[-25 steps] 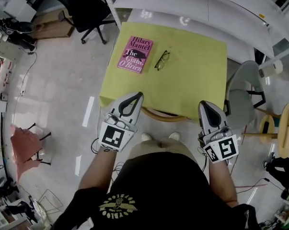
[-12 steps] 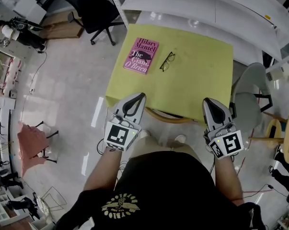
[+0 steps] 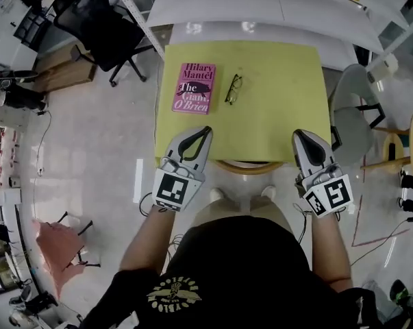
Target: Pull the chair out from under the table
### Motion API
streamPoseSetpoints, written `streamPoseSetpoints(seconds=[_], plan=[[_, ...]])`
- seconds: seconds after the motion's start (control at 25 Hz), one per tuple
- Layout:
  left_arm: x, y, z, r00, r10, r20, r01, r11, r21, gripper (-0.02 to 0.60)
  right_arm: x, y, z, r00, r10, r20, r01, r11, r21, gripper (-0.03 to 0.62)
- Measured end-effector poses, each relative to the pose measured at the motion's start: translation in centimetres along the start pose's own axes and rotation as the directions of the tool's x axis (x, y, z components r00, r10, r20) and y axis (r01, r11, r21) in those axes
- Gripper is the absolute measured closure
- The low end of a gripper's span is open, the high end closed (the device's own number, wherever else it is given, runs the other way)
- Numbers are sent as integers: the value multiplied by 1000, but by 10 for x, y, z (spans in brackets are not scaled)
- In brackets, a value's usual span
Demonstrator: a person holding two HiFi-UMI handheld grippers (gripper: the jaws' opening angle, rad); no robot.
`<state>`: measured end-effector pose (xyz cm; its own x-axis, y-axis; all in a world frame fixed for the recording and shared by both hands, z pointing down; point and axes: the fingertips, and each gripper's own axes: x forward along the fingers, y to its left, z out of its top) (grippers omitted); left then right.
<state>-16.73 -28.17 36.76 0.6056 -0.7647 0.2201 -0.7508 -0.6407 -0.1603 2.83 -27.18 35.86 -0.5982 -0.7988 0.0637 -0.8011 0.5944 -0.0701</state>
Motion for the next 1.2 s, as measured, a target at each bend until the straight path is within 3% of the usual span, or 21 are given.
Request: streamPoseSetpoints(seconds=[0.16,0.36,0.52,0.76,0.96,1.2], plan=[[-8,12,-18,997,-82,0,82,997,-15,571,-2,25,-13,998,-52,-28,53,998,25,580],[-6,8,-44,978,-209,-10,209,978,-28,569,-4,42,-36,990,-119,-76,123,991,48,577],[-1,-7,-65,958,-284,-42,282,959,-33,534,-7,52,-53,985,-108,-133,117,992,55,462],[11,-37,-98,928,-355,-113,355,935,-13,459,-9,57,-80,973,-41,-228,49,998,31,401],[12,-62,-136,905,-374,-201,381,925,-7,446,-7,62,-110,946,62,-319,-62,998,7,393],[6,-101,-192,842,-403,-359,451,891,56,428,-4,63,-161,891,186,-414,-188,981,35,381]])
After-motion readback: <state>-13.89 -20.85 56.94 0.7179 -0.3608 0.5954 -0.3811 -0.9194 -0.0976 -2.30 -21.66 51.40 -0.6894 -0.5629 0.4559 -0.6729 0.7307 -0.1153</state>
